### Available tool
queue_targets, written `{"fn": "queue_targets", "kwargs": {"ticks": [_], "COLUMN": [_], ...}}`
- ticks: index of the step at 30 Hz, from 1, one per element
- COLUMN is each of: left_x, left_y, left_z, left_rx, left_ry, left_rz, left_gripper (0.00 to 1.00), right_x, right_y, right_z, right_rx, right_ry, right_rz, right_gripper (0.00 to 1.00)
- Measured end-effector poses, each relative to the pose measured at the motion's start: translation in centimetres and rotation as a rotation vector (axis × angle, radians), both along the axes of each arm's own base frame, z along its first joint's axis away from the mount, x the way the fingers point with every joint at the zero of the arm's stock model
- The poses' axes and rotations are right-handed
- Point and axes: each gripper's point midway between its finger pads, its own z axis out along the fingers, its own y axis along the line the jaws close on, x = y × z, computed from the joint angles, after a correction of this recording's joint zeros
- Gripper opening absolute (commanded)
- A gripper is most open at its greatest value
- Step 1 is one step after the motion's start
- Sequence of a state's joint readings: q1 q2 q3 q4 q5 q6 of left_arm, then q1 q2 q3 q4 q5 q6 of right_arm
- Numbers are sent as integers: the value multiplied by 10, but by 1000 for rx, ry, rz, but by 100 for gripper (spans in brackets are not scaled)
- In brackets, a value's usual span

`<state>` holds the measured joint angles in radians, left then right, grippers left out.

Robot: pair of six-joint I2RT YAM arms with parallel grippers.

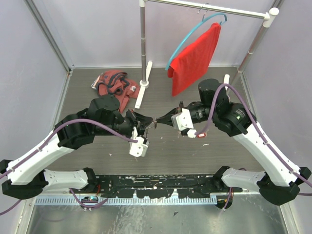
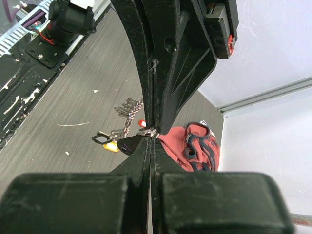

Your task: Put the keys on the keyring

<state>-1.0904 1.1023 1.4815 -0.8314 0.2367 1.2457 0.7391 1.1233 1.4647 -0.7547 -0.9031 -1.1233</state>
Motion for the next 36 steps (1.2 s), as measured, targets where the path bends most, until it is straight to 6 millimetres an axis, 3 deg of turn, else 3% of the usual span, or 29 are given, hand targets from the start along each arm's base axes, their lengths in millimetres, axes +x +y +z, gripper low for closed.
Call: {"fn": "queue_targets", "kwargs": {"ticks": [14,19,24,31,36], "left_x": [0,0,1,4,9], "left_y": [0,0,0,-1,-1], "left_z": [0,1,1,6,12], "left_rx": [0,-2,-2,-22,-63], "left_ry": [-2,-3,-3,-12,-26], "left_rz": [3,2,4,19,50], "left_gripper": [0,0,0,0,0], "right_x": [-5,-6,-8,-12,-3], "right_y": [-7,-7,-9,-13,-14], "right_z": [-1,1,6,15,18], "right_rx": [-11,-7,12,54,104], "right_ry": [4,1,-5,-12,94], "right_rz": [-9,-9,-13,-34,-140], "right_gripper": [1,23,34,34,36]}}
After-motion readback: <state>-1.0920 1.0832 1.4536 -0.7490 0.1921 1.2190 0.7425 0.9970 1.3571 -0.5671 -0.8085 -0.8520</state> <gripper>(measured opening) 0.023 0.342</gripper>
